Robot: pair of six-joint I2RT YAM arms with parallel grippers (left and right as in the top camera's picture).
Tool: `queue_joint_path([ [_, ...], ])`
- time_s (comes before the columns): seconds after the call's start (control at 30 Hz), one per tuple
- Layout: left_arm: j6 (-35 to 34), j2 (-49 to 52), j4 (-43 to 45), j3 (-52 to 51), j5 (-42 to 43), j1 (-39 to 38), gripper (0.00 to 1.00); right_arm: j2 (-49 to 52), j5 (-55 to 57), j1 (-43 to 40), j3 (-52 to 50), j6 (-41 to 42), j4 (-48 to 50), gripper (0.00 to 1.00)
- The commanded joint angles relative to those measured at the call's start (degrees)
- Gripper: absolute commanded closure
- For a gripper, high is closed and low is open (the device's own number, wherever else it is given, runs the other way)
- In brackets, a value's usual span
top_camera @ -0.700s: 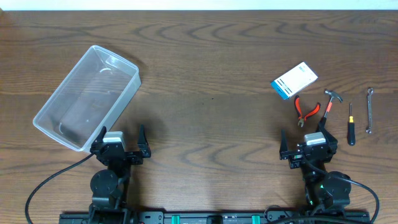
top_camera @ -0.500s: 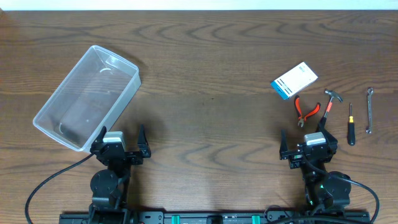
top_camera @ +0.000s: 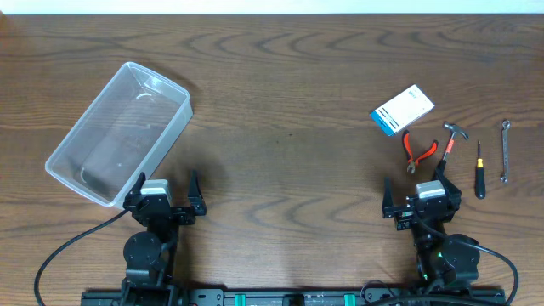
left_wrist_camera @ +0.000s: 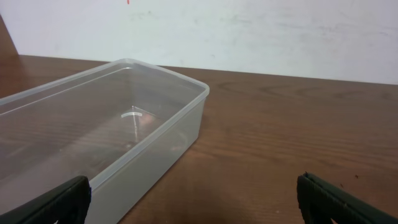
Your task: Pack container
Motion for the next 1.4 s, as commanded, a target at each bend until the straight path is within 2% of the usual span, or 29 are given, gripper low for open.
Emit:
queue_joint_path([
  [0.0,-0.7,0.1,-2.0,-1.2,0.0,0.1,0.02,-0.4,-0.2,0.5,-0.3,0.2,0.0,0.01],
  [1.07,-0.7,0.1,-2.1,-1.2,0.0,0.2,0.02,-0.4,-0.3,0.5,-0.3,0.3,0.0,0.01],
  [1.13,-0.7,0.1,-2.0,-1.2,0.0,0.1,0.02,-0.4,-0.3,0.5,-0.3,2.6,0.0,0.01],
  [1.37,-1.3,0.1,0.2,-1.3,-1.9,0.2,0.02,-0.4,-2.0,0.4,-0.3,20.4,1.3,0.01],
])
